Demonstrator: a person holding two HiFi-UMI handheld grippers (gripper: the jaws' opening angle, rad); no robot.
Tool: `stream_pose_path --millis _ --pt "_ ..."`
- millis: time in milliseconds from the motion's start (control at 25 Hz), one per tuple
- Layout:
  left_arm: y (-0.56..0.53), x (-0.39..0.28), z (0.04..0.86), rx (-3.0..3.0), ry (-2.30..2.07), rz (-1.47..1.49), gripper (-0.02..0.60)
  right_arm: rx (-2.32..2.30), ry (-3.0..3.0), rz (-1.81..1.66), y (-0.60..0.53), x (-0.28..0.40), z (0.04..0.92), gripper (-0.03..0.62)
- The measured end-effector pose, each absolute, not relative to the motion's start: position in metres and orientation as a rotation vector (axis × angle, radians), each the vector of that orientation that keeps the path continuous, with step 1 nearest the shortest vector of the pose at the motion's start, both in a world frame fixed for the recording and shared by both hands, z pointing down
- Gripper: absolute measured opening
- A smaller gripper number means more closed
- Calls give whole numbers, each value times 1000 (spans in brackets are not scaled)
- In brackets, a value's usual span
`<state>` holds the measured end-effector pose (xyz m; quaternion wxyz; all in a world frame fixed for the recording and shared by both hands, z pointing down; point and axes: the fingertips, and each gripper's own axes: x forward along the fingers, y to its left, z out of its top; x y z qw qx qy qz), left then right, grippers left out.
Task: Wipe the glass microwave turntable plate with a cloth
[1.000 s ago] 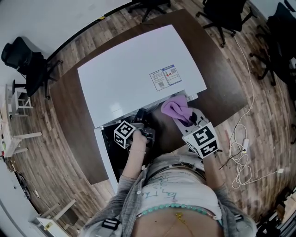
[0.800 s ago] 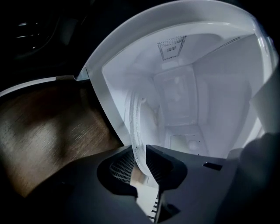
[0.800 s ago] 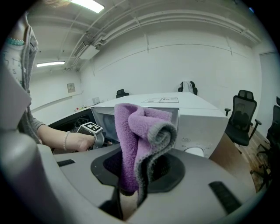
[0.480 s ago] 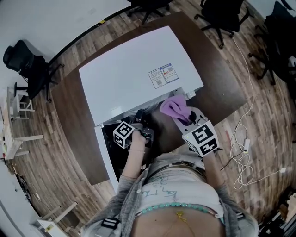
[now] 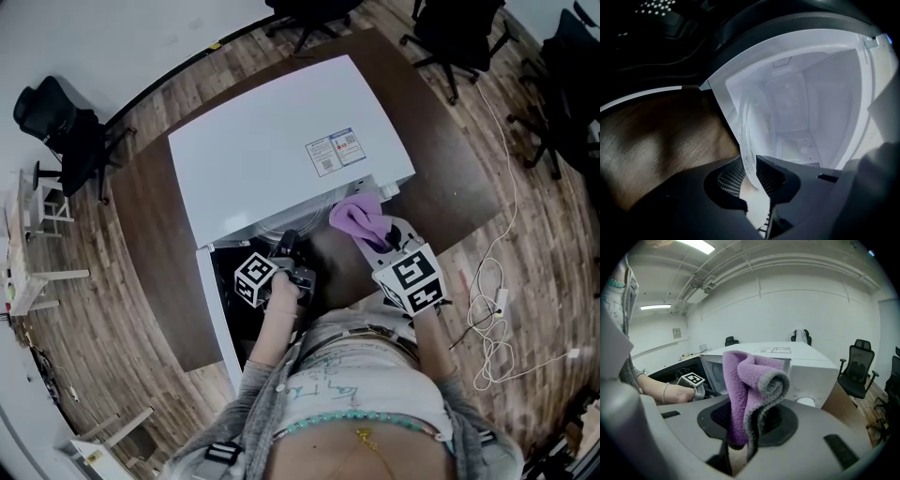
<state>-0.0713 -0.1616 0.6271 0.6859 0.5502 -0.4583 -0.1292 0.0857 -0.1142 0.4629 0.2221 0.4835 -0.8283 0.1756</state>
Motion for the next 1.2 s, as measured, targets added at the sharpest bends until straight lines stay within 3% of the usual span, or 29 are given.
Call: stream_pose_path --millis 1200 --pt "-117 -69 622 1253 -1025 -344 71 1273 -2321 404 -116 87 460 114"
